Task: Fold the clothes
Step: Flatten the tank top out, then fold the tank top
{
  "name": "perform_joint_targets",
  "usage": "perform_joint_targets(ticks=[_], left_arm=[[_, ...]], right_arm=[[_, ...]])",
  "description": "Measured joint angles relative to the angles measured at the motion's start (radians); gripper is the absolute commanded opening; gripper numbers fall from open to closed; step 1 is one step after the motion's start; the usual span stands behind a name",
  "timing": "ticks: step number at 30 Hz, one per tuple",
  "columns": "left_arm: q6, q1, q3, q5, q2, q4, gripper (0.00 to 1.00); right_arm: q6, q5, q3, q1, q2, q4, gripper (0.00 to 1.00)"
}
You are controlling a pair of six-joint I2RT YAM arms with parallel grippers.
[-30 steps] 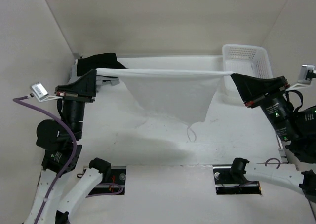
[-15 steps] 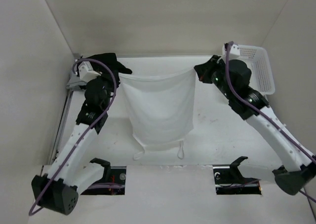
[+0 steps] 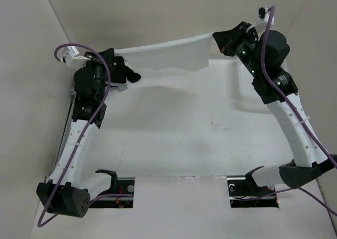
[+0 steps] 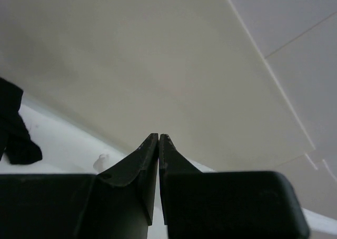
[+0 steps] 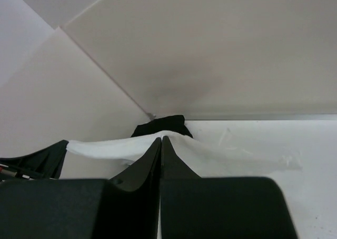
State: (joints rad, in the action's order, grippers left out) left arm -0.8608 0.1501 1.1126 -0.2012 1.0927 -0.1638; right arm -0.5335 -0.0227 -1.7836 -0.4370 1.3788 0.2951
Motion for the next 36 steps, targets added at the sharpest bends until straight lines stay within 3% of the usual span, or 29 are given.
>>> perform_joint_targets(ticks=[3,7,14,16,18,20,24,28,33,36], left_arm=[[0.004,0.005,0.000,0.005,-0.017,-0.021,0.04],[0.013,0.039,-0.111,-0.003,-0.048,-0.061,0.05],[-0.003,0.057,-0.592,-0.014,-0.198,-0.032,0.05],[-0.013,0.060,-0.724,0.002,-0.290,0.005,0.05],[-0.027,0.060,-0.839,0.044,-0.444,0.138,0.05],[-0.051,0.060,-0.871,0.082,-0.633,0.325,0.05],[-0.124,0.124,-0.865,0.077,-0.892,0.570,0.05],[-0.197,0.242,-0.835,0.031,-0.928,0.761,0.05],[-0.223,0.286,-0.763,-0.084,-0.887,0.849,0.05],[-0.212,0.286,-0.716,-0.120,-0.715,0.731,0.05]], right_arm=[[0.003,0.010,0.038,0.005,-0.028,-0.029,0.01],[-0.005,0.020,0.259,0.004,-0.098,-0.079,0.02],[-0.123,0.023,0.937,-0.014,-0.220,-0.208,0.00],[-0.148,0.014,1.054,-0.043,-0.258,-0.232,0.00],[-0.187,0.011,1.250,-0.145,-0.393,-0.200,0.00],[-0.230,0.008,1.342,-0.243,-0.504,-0.144,0.00],[-0.354,-0.015,1.431,-0.421,-0.764,-0.003,0.00],[-0.498,-0.064,1.456,-0.577,-0.950,0.140,0.01],[-0.543,-0.116,1.449,-0.619,-0.903,0.199,0.01],[-0.463,-0.125,1.350,-0.483,-0.684,0.171,0.01]])
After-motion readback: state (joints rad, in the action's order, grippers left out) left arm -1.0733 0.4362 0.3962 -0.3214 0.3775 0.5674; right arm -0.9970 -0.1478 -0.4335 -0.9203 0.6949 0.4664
